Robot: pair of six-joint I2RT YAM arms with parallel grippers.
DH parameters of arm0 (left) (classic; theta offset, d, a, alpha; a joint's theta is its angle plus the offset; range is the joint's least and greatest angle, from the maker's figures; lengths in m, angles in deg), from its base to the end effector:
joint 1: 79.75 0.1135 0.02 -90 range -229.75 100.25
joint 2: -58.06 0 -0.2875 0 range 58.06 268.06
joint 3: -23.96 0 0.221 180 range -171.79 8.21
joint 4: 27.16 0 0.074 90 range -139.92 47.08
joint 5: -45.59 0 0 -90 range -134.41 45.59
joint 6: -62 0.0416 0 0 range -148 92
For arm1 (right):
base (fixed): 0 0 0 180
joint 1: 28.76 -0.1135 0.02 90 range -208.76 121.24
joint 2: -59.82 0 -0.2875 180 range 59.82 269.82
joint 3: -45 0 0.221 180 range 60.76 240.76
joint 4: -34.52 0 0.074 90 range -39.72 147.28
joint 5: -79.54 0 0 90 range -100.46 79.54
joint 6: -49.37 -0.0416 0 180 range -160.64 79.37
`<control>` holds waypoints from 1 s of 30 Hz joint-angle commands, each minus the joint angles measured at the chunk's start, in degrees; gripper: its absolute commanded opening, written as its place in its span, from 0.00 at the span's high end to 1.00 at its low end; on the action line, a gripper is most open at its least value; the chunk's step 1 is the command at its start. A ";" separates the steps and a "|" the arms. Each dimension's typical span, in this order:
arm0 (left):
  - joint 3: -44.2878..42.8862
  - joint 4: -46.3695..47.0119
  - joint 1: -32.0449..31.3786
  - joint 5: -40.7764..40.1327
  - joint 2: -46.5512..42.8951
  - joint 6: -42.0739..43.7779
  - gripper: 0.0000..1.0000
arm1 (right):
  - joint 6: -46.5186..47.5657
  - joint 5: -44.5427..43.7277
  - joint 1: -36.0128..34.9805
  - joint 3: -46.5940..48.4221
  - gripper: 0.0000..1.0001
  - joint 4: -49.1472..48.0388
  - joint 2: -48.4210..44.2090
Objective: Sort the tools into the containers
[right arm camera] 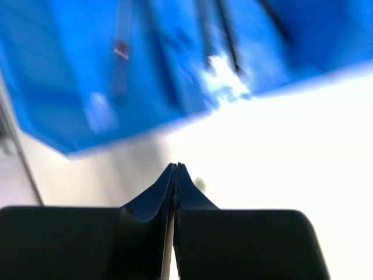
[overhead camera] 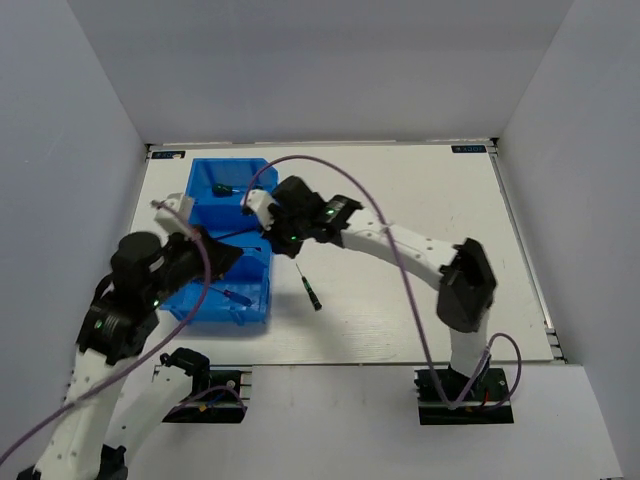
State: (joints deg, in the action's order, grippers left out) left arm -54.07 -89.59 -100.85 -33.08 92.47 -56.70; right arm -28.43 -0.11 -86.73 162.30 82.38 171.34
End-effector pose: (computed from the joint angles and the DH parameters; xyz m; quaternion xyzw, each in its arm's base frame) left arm 0.0451 -0.0261 0.3914 0.0037 0.8112 -0.3167 0.4916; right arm 0.2221 0.3690 0.3262 -0.5531 0.7237 0.2332 0.3406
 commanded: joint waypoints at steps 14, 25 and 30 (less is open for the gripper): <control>1.84 6.34 -13.05 -0.05 39.65 -9.69 0.65 | 0.28 -11.50 19.56 -34.90 0.60 5.43 -28.91; -5.65 -2.09 -29.07 -22.74 55.75 -39.11 0.39 | -4.99 -9.14 26.77 -40.27 0.53 6.75 -36.29; -14.17 -9.23 -33.12 -26.71 65.33 -43.54 0.39 | -7.63 -6.84 28.53 -42.64 0.53 7.45 -38.13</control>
State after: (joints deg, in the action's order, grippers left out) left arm -64.15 -95.04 -132.13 -54.30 155.40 -94.15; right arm -33.35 -9.38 -59.04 120.83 88.87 134.89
